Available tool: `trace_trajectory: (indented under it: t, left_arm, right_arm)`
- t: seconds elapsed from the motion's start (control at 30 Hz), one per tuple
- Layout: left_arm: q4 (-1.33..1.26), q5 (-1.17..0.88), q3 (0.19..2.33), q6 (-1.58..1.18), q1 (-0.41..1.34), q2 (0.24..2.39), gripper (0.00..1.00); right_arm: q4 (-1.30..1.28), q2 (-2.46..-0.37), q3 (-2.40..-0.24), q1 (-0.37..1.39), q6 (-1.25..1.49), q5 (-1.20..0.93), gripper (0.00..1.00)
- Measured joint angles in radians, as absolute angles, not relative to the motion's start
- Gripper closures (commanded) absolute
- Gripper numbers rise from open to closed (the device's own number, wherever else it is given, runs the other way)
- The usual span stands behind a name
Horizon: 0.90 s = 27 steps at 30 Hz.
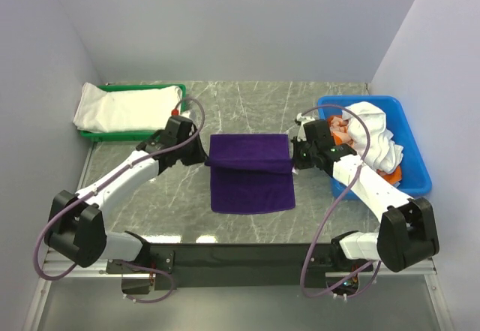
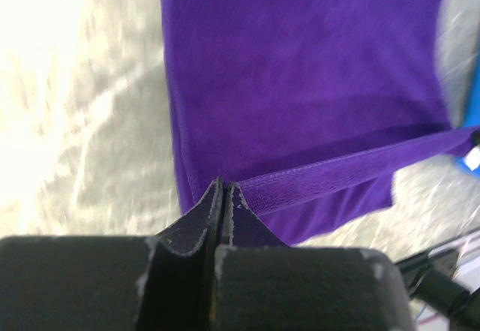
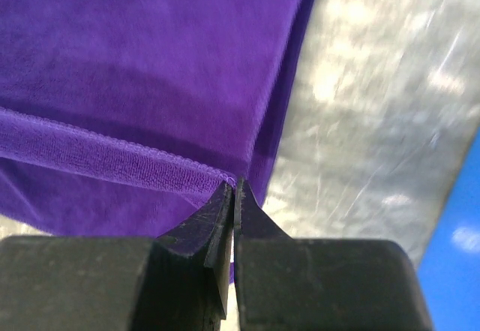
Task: Fold and stack the towels
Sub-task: Fold the towel
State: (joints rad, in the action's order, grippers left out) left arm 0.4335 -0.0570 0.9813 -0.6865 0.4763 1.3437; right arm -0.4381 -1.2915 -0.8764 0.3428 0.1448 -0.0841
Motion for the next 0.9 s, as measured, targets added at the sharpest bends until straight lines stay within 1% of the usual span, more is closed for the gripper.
trace_trajectory:
  t: [0.17, 0.33, 0.73, 0.9]
  left_arm:
    - [0.423, -0.092, 0.841, -0.726, 0.500, 1.340, 0.99]
    - [0.393, -0.109, 0.775, -0.758, 0.502, 1.374, 0.99]
    - [0.307, -0.114, 0.755, -0.803, 0.505, 1.521, 0.99]
    - [0.327, -0.117, 0.852, -0.801, 0.456, 1.615, 0.99]
  right_arm:
    - [-0.459, -1.295, -0.810, 0.344, 0.225, -0.123, 1.00]
    - [-0.466, -1.386, -0.809, 0.348, 0.271, -0.151, 1.00]
    - [-0.458, -1.572, -0.834, 0.342, 0.325, -0.154, 1.00]
    - [-0.455, -1.621, -0.881, 0.340, 0.345, -0.175, 1.00]
